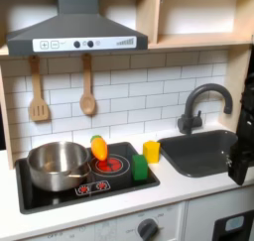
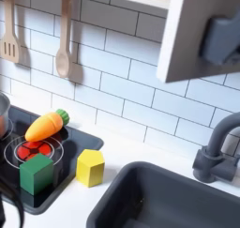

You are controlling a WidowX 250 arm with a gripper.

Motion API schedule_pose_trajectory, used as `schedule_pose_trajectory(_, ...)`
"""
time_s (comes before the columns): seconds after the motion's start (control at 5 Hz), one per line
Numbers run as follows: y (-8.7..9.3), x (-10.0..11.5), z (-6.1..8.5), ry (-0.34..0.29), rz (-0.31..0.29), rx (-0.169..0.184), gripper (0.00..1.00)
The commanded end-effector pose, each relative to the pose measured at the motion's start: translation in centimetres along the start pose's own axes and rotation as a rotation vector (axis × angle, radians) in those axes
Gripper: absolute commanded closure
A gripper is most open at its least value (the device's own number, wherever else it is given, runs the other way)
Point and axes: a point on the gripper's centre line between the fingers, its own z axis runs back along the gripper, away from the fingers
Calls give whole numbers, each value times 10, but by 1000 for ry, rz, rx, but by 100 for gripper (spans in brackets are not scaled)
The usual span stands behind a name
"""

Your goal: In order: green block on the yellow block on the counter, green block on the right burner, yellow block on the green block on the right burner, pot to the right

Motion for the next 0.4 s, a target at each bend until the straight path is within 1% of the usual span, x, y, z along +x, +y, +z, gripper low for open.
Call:
schedule_pose_trajectory(0.0, 0, 0, 0, 0, -2, 0, 0)
schedule_pose_trajectory(0.2, 3, 7, -11, -3, -34, -21, 0)
